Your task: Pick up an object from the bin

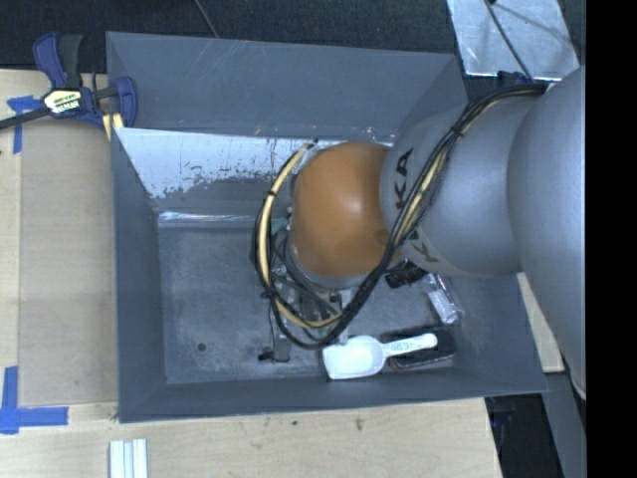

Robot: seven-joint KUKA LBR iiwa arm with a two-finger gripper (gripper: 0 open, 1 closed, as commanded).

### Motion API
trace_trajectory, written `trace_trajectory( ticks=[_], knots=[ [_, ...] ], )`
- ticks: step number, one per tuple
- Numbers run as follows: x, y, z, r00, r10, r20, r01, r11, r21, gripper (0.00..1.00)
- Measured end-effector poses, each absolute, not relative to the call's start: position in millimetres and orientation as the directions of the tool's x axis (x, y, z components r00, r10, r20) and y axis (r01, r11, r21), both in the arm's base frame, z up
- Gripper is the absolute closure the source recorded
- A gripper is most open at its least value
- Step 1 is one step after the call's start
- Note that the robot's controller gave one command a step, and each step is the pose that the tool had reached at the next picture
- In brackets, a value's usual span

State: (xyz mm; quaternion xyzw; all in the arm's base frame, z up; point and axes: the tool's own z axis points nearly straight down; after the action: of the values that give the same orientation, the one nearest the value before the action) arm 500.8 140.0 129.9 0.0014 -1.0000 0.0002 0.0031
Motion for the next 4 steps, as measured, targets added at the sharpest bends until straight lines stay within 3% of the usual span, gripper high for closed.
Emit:
trace_trajectory(
  ticks=[1,2,3,4],
  knots=[
    [502.9,139.5,134.2,-1.000,0.000,-0.002,0.000,1.000,0.001,0.00],
    [515.3,96.9,152.0,-0.998,-0.070,-0.002,-0.070,0.998,0.002,0.00],
    [549.3,77.0,138.7,-0.975,-0.221,-0.006,-0.221,0.975,-0.003,0.00],
    [539.5,50.3,117.9,-0.996,-0.086,-0.003,-0.086,0.996,0.001,0.00]
  ],
)
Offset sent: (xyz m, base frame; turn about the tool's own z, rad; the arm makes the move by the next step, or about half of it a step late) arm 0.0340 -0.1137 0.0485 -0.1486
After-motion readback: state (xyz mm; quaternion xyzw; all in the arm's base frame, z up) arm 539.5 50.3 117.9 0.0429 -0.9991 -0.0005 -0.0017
